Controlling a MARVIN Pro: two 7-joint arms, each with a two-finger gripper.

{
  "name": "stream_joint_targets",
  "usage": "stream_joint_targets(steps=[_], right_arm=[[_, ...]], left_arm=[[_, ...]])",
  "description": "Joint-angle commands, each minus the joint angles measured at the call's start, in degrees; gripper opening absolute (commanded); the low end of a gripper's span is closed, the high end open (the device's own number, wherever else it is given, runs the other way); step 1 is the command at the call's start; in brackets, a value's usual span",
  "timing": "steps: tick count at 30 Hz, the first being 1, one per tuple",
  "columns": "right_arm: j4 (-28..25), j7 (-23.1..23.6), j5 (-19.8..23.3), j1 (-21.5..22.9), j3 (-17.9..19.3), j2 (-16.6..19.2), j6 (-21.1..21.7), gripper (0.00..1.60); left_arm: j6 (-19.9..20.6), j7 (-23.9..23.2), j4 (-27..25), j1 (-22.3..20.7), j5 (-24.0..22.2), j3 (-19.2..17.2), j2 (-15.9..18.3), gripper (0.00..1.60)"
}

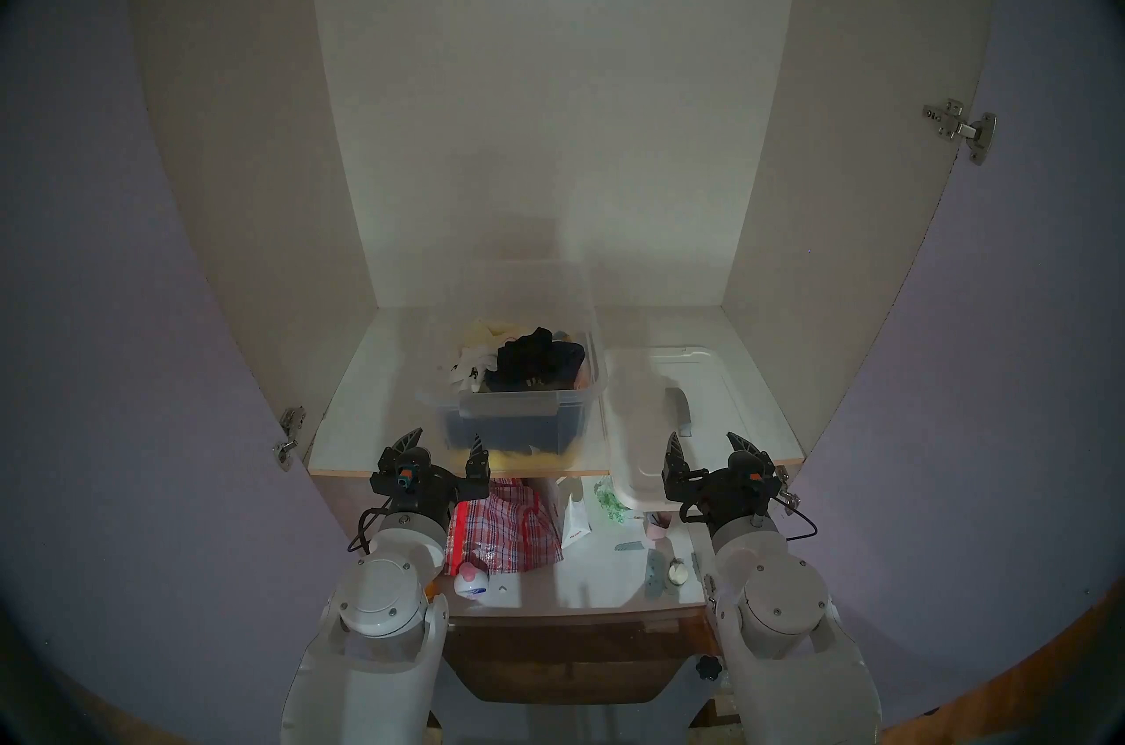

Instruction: Take socks out of the storage bin, place them on top of the cabinet, and put the lid back on the bin

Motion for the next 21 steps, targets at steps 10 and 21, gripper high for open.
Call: stream_joint_targets(steps=[10,21], right_arm=[[-1.2,0.0,0.0,0.4,0.0,-0.1,-0.2,1.6],[-1.2,0.0,0.0,0.4,0.0,-0.1,-0.2,1.6]], left_arm=[[-1.2,1.4,-5.8,1.3,1.9,-0.7,1.9,1.6],[-5.6,-0.1,-7.7,1.5,-3.2,-3.2,1.6,1.6]])
